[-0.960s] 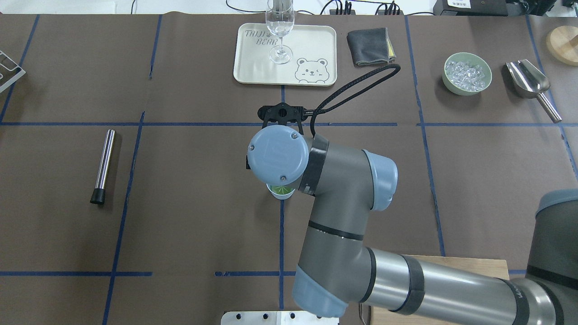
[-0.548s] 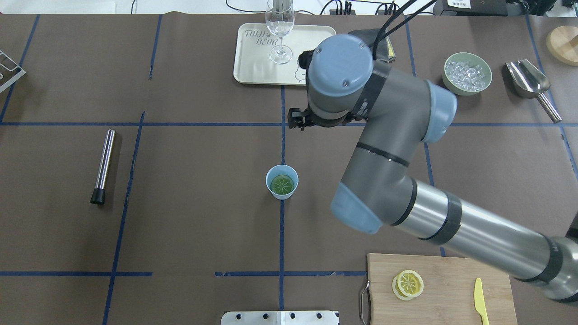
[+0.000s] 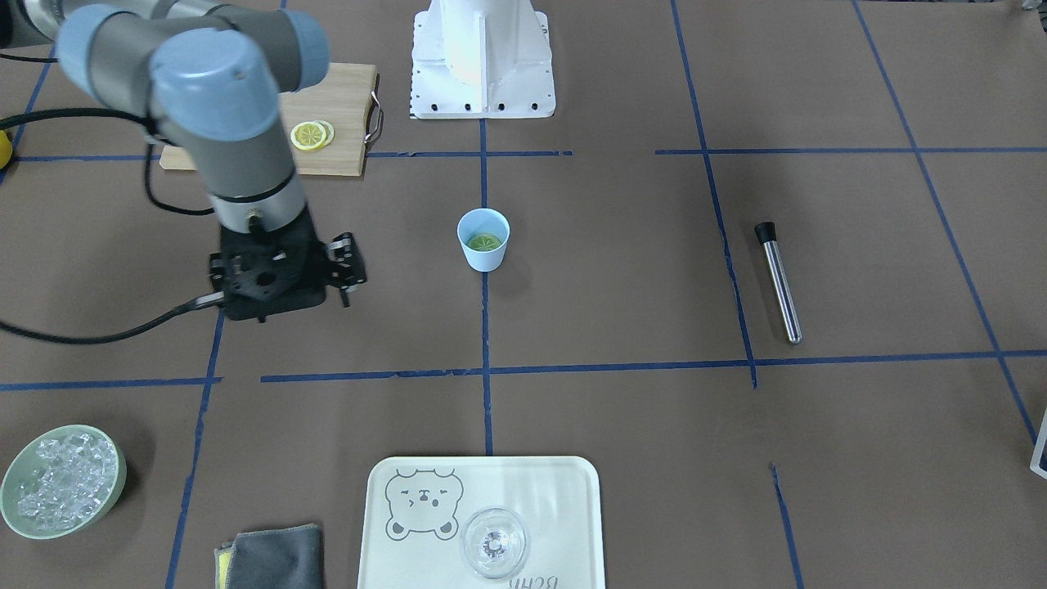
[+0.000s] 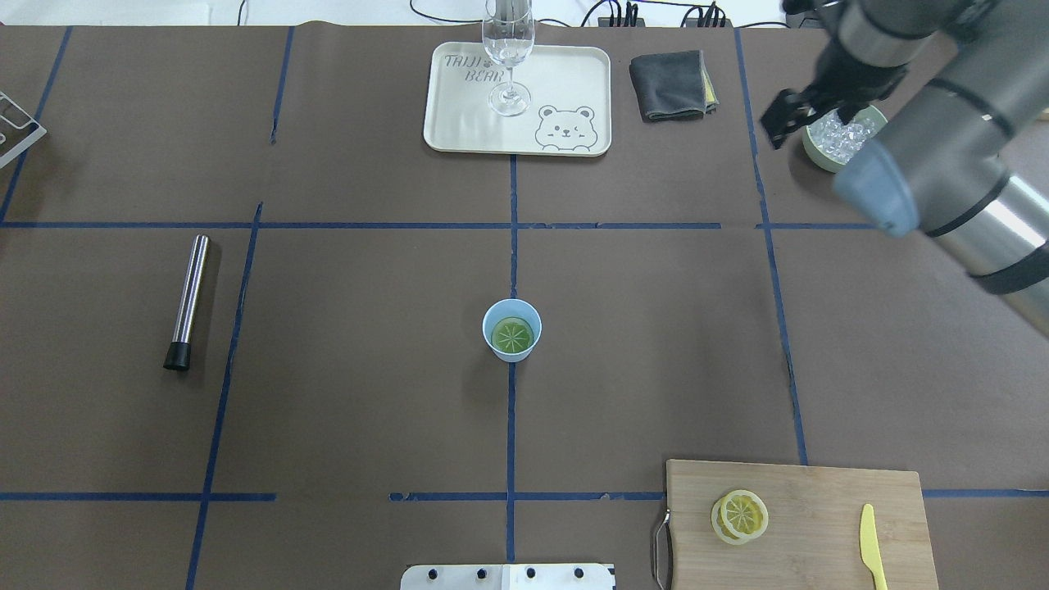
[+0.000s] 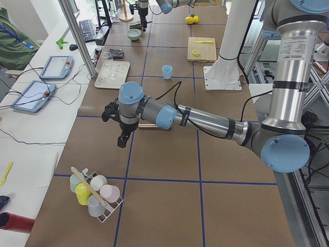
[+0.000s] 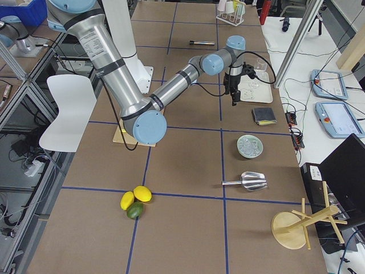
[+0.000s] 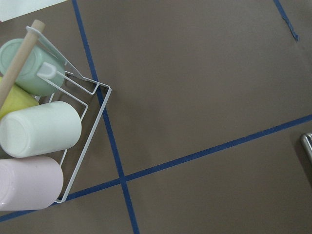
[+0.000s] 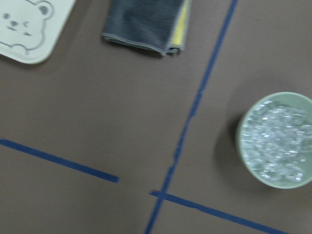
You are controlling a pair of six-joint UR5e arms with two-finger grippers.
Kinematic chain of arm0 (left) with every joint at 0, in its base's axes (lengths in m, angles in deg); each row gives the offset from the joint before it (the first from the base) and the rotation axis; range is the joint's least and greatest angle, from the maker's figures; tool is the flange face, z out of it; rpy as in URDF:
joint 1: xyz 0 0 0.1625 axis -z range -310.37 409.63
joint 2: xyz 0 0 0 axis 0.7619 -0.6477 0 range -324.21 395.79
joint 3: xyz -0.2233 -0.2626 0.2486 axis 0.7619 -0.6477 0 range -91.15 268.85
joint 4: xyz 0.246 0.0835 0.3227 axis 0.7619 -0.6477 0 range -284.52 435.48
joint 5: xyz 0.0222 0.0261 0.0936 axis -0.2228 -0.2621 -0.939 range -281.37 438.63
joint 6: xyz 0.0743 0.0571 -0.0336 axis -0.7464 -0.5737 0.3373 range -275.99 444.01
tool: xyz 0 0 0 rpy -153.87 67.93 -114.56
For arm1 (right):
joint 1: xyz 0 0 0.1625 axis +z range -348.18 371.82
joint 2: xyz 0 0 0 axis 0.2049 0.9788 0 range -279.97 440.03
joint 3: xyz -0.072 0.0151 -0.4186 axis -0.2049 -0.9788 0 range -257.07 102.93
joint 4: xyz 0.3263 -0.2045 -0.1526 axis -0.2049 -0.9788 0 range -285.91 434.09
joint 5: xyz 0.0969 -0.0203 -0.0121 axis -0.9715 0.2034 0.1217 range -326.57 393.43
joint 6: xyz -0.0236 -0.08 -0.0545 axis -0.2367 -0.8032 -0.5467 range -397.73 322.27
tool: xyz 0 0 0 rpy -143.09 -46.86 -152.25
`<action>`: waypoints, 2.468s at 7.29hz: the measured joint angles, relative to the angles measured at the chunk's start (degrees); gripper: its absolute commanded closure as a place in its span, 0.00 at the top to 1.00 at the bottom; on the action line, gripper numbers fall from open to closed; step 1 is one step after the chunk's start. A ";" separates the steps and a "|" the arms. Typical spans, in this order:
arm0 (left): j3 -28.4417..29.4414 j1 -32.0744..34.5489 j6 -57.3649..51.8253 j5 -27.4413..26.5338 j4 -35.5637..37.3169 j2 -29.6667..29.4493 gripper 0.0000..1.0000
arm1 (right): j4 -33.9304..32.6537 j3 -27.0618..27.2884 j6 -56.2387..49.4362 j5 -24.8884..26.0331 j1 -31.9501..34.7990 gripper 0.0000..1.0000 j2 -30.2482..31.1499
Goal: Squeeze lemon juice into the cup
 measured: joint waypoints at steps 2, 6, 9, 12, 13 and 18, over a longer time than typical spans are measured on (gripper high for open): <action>-0.31 -0.56 1.84 0.07 -7.71 -2.33 1.00 | -0.13 -2.12 -17.95 -4.52 10.20 1.00 7.41; 1.68 -1.78 11.36 0.23 -27.02 -1.97 1.00 | 0.08 -3.52 -23.96 -6.17 19.59 1.00 20.37; 0.69 -12.91 24.96 -5.61 -30.23 -1.51 0.99 | 0.08 -3.45 -23.00 -8.94 22.45 1.00 23.45; 3.22 -26.96 43.16 -20.48 -30.15 -1.53 0.68 | 0.12 -3.30 -22.98 -9.14 22.63 1.00 24.01; 4.54 -30.73 47.62 -24.38 -30.11 -1.78 0.68 | 0.15 -3.25 -23.00 -9.15 22.64 1.00 24.13; 9.67 -37.25 50.21 -28.66 -30.13 -2.40 0.68 | 0.17 -3.28 -23.01 -9.15 22.64 1.00 24.20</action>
